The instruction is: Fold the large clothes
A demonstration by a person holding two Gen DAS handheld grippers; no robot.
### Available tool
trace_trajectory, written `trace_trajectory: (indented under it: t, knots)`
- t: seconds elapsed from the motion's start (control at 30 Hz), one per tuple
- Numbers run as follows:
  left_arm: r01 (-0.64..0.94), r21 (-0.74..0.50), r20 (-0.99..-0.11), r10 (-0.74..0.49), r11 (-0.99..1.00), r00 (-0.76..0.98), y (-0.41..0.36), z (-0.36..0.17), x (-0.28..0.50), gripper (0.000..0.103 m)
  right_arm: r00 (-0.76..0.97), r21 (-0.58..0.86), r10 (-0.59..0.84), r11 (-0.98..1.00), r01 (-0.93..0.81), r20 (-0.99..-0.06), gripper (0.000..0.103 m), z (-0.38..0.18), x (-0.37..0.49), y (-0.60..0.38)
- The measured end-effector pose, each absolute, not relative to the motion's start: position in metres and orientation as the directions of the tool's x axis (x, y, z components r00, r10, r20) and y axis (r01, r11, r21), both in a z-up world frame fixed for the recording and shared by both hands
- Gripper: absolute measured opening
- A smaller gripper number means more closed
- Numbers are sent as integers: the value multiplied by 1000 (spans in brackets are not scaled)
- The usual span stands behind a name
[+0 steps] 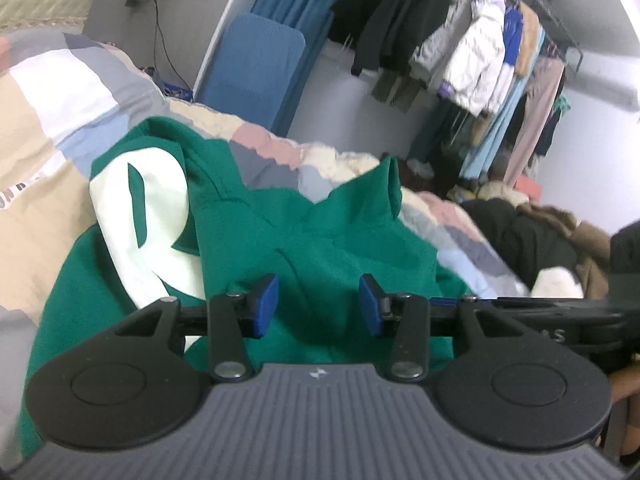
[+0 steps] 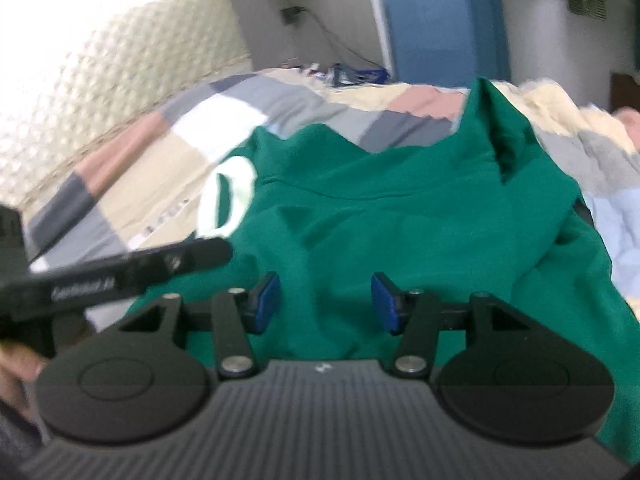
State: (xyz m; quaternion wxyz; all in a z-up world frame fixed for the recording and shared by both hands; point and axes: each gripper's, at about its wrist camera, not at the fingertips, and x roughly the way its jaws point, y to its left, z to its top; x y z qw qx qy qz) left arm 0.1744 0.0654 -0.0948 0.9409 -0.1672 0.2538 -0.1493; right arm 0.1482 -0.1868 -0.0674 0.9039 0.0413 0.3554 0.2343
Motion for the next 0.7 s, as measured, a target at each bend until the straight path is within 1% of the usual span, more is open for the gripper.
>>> trace_trajectory:
  t: [0.13,0.27,0.33,0.5,0.63,0.7]
  knots:
    - [166,-363,-481,-337,917,809,58,-106,186,49,636,210,418,902,-378,-649,52,-81,158,-184]
    - [140,-342,-522,-311,929,794,54,-117,195,49,617,211,404,907,-363,-675,51,-90,165,-182]
    - [136,-338,-539,-309,931,783,54,-122,199,49,605,202,389,913,-355,-695,49,-98,170,-181]
    - [123,-319,-573,-295,940,765,50,-127,203,49,556,271,397,915,-298,-730,49,-119,186,-185]
    - [108,-286,-611,-268,952,745,47,-134,207,49,543,285,401,914,-288,-738,49,-125,192,-184]
    - [108,-274,-616,-261,956,744,46,-135,208,49,542,288,403,914,-286,-738,49,-124,194,-184]
